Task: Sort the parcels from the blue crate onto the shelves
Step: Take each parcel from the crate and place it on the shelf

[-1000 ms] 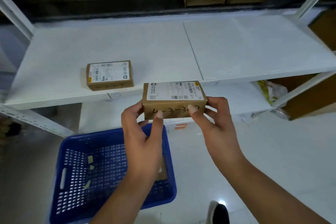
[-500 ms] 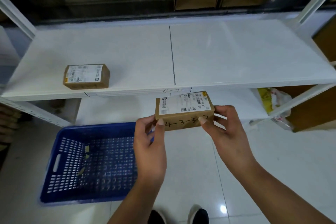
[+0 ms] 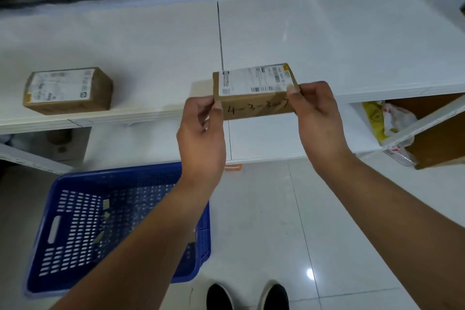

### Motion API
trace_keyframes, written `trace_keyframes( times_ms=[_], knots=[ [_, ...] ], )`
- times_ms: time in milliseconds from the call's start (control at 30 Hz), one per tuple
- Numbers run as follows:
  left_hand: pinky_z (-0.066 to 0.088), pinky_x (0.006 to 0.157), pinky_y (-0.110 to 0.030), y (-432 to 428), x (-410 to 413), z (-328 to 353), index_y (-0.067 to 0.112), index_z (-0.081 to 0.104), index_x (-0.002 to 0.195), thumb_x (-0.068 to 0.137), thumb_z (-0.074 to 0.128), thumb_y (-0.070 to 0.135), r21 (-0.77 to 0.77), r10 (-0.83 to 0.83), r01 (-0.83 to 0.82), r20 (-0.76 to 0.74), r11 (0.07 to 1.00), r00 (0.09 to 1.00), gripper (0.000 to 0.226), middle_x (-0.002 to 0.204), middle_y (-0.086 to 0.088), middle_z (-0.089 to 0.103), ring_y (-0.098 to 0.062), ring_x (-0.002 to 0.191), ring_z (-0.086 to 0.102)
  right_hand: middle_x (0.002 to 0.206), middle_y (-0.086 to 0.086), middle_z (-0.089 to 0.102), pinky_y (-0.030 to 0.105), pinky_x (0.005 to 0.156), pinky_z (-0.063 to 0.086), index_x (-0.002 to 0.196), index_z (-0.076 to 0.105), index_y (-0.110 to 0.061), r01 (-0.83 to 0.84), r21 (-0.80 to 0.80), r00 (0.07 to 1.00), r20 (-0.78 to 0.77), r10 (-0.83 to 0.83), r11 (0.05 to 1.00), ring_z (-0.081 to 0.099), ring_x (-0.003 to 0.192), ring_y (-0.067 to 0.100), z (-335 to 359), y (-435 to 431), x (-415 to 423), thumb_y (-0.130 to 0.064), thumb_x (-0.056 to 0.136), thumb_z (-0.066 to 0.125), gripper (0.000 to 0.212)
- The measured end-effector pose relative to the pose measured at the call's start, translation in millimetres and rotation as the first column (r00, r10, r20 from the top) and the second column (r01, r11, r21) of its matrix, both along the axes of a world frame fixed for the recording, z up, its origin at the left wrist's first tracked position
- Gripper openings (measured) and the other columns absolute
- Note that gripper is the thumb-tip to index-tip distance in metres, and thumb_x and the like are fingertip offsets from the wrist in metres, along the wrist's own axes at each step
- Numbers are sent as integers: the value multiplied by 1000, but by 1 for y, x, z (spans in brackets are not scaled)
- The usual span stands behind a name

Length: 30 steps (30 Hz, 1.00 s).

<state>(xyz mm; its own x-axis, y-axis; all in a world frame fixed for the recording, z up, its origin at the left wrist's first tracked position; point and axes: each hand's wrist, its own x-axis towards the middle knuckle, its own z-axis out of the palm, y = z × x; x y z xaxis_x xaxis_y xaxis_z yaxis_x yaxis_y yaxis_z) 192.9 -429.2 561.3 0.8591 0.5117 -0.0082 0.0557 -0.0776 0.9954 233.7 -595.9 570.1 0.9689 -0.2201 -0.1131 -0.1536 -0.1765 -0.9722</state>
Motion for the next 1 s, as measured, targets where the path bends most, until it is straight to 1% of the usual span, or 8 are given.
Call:
trace_keyframes(
  times_ms=[133,300,400,500,600,667,767,1000],
  knots=[
    [49,90,-9,0,30,-17,17,67,112,106,59,15,5,25,-25,12,1000,1000,10,109,10,75,3,101,69,100,-15,71,18,86,49,117,62,-14,-33,-48,999,-9,33,998,69,103,6,-18,-1,28,-34,103,69,25],
    [50,90,-10,3,53,-28,16,68,112,104,58,9,-19,55,-54,5,998,999,15,111,9,76,5,103,70,97,-21,68,8,75,46,120,61,-13,-70,-61,997,-38,68,996,64,88,-9,-39,3,50,-35,105,64,26],
    [53,99,-18,7,61,-37,15,69,112,102,55,3,-22,46,-46,-3,999,999,20,117,3,77,-4,110,71,98,-20,67,16,82,49,120,61,-12,-68,-31,997,-39,67,997,64,90,-5,-45,7,60,-36,106,63,28],
    [55,99,-21,9,65,-42,13,69,111,101,54,-1,-31,50,-50,-2,998,999,23,118,-2,77,-8,110,72,102,-17,67,25,90,52,117,60,-13,-72,1,996,-44,72,997,64,94,-1,-48,9,66,-38,107,61,27],
    [56,101,-25,11,66,-45,11,69,112,101,53,-2,-45,56,-56,6,997,998,24,119,-5,77,-12,111,72,109,-10,70,41,106,56,110,60,-18,-91,36,995,-27,92,995,68,104,7,-53,8,69,-43,104,61,25],
    [56,103,-28,13,66,-47,8,69,114,101,53,-2,-60,52,-52,5,997,999,23,120,-7,77,-17,114,72,114,-6,72,49,111,54,103,60,-24,-100,59,995,-13,101,993,71,113,13,-55,8,70,-52,96,62,29],
    [56,106,-33,14,66,-49,4,69,117,101,53,-2,-65,52,-53,-8,997,999,23,120,-6,77,-17,115,72,119,-2,75,52,114,52,96,60,-31,-107,70,994,7,107,992,71,121,18,-57,7,71,-62,86,61,32],
    [54,108,-30,17,65,-50,8,67,118,104,53,3,-59,60,-62,-26,996,998,20,122,-1,76,-13,117,71,118,-5,76,52,114,52,98,60,-30,-133,75,991,27,132,988,73,119,14,-60,9,68,-58,89,60,29]
  ],
)
